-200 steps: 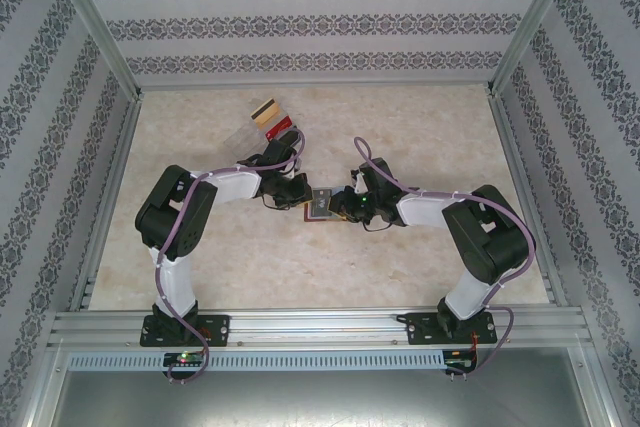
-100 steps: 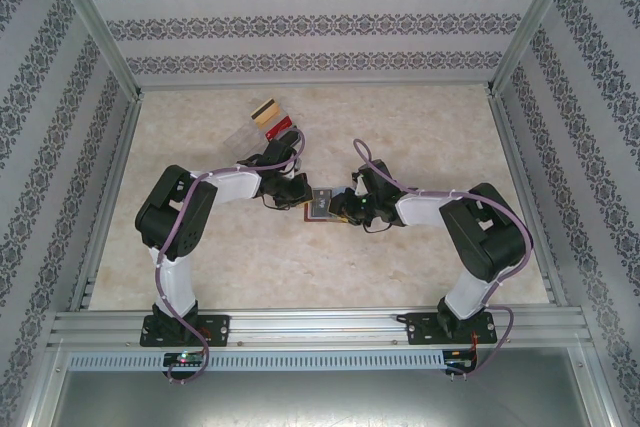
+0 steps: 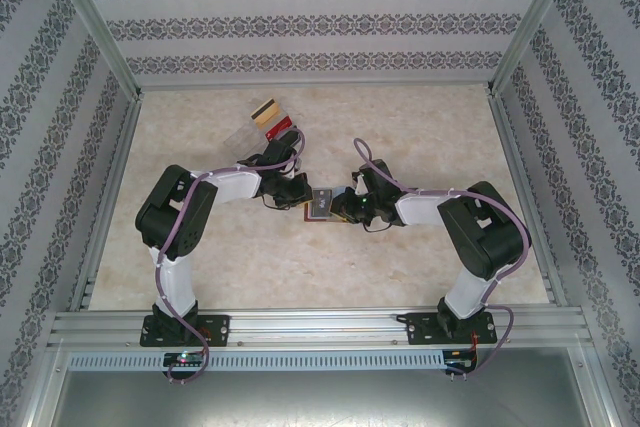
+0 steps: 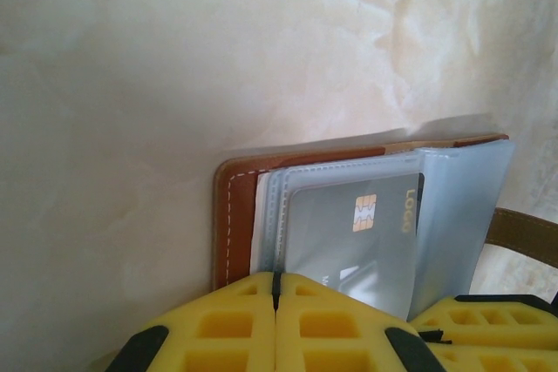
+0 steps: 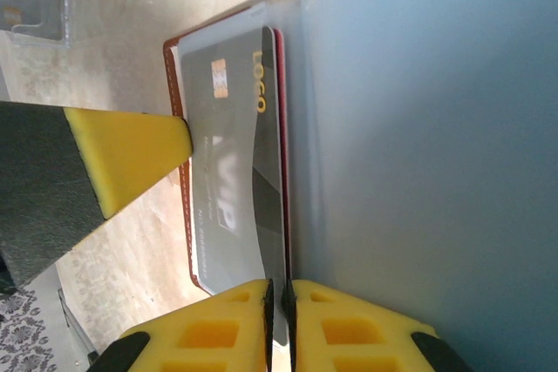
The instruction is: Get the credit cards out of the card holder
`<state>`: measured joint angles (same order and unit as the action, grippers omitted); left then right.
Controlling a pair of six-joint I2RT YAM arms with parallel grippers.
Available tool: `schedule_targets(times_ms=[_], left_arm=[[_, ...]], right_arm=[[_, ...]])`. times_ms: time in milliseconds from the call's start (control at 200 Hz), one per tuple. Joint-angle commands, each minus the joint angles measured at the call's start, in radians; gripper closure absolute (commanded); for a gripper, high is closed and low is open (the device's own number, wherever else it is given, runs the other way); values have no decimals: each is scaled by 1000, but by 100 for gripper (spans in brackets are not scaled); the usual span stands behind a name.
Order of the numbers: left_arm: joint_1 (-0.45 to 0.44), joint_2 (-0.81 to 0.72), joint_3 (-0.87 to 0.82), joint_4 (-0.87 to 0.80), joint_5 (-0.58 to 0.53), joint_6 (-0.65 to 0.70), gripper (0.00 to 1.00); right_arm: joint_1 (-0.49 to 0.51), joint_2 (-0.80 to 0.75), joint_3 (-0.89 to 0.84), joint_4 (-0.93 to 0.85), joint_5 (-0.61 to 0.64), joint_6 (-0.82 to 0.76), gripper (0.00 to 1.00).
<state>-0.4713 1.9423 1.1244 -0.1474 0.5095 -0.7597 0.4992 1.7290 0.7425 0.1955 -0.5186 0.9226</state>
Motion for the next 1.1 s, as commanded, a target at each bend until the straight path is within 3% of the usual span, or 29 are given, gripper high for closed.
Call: schedule_targets(times_ms=[0, 590, 939, 1094], left_arm=[[-5, 83, -38, -105, -68, 5, 93], [-4, 83, -43, -93, -53, -4, 93], [3, 77, -28, -116, -63, 10, 93], [9, 75, -17, -129, -66, 20, 92]], right_arm=[[-10, -17, -18, 60, -25, 11, 85], [-8, 49, 3, 126, -50, 40, 83], [-31, 22, -28, 99, -27, 31, 100], [-57, 5, -66, 81, -31, 21, 100]])
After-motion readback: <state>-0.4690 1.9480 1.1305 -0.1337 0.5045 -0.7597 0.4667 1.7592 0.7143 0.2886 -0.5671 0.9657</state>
